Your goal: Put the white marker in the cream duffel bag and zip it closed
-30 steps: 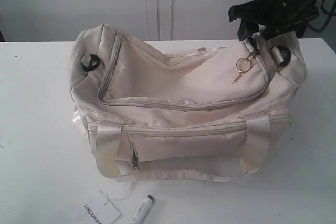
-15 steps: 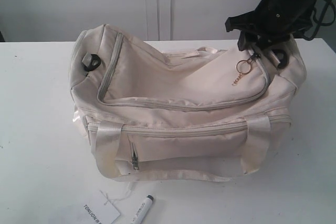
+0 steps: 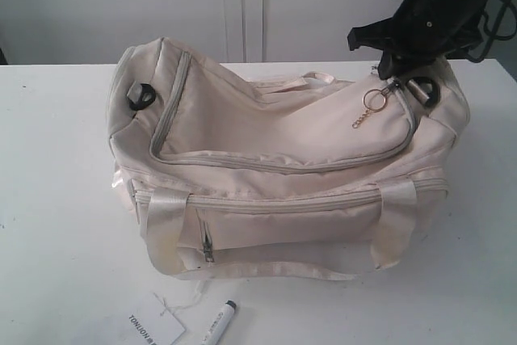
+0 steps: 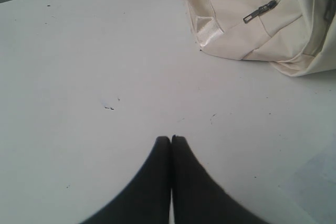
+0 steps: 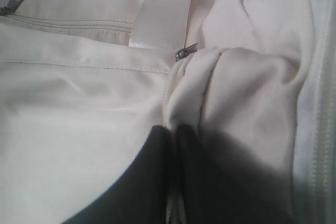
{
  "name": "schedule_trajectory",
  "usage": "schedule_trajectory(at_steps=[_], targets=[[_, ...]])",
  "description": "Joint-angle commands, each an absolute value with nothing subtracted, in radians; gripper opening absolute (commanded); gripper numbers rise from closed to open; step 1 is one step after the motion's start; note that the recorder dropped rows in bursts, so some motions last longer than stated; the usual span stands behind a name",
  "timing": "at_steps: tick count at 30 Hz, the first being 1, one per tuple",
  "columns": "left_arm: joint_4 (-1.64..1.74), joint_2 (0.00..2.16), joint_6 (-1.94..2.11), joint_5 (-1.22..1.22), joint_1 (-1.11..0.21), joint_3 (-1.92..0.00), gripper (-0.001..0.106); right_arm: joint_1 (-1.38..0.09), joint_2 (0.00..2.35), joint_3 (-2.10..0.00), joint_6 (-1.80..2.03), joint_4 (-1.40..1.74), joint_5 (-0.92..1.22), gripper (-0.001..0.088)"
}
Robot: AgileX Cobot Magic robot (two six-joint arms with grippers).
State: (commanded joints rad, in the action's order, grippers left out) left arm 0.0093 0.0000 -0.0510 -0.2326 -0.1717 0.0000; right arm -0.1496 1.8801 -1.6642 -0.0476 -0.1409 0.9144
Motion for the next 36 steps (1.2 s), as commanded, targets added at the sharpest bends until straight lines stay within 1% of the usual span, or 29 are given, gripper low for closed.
schedule_trajectory(at_steps=[15,36], targets=[[0.009,0.000,-0.051,-0.233,-0.172,0.000,0.000,-0.150,1.831,-1.664,-0.046,-0.141,0.929,0.0000],[0.009,0.000,-0.051,-0.233,-0.172,0.000,0.000,-0.150,1.831,-1.664,-0.047,-0.141,0.928,0.0000]])
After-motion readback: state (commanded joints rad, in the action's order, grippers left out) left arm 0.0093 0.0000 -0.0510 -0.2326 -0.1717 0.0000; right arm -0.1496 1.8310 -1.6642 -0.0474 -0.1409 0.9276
